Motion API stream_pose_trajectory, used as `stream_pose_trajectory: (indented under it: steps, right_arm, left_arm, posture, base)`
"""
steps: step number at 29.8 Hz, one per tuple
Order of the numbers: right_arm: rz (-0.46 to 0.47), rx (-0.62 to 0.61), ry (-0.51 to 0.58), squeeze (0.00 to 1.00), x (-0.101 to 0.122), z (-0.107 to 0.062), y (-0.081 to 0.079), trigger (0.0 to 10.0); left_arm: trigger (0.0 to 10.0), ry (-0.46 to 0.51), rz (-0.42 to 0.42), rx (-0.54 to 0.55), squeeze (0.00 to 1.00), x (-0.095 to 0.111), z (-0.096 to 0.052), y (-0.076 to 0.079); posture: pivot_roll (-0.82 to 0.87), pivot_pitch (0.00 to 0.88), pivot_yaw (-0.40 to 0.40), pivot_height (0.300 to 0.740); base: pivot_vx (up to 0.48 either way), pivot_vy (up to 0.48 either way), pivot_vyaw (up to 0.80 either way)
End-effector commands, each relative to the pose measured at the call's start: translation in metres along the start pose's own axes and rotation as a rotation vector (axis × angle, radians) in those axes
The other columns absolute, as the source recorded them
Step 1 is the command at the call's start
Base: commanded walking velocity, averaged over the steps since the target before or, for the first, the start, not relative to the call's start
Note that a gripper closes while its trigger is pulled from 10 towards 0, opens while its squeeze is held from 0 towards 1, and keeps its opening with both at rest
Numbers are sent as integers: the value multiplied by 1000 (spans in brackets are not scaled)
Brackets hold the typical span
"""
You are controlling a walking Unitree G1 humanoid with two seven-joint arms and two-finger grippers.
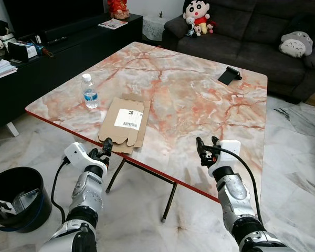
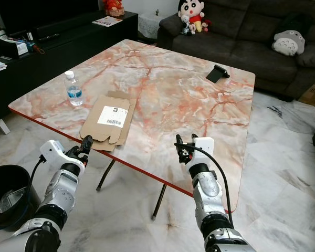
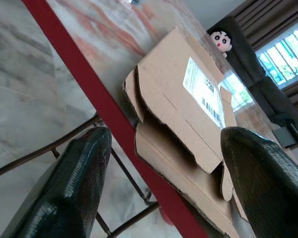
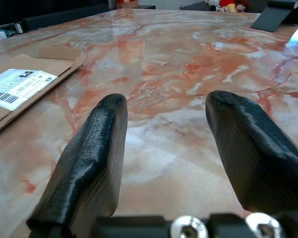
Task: Picking trash to rubbish bin
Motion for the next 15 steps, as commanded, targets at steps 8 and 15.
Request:
stream_pose_trajectory:
  steps: [8, 15]
  right_arm:
    - [-1, -12, -4, 0, 1, 1, 6, 10000]
    - [-3, -15, -3, 0, 1, 0, 7, 10000]
  left_arm:
    - [10000, -15, -23, -27, 0, -5, 7, 13]
    - [10000, -20, -26, -32, 0, -6, 8, 16]
  posture:
    - [97, 0, -119, 740]
    - [97, 0, -119, 740]
  base:
    - [0, 0, 0]
    - [0, 0, 0]
Point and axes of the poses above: a point about 5 cm out from each wrist's last joint towards the gripper, its own z axis pointing out of the wrist towards the gripper, its own x axis along the axis of the wrist's last joint, y = z × x, the point moved 3 cm from there along z, pointing out of the wrist towards the gripper, and after that the axes turned 12 degrees about -z, right-handed, at the moved point
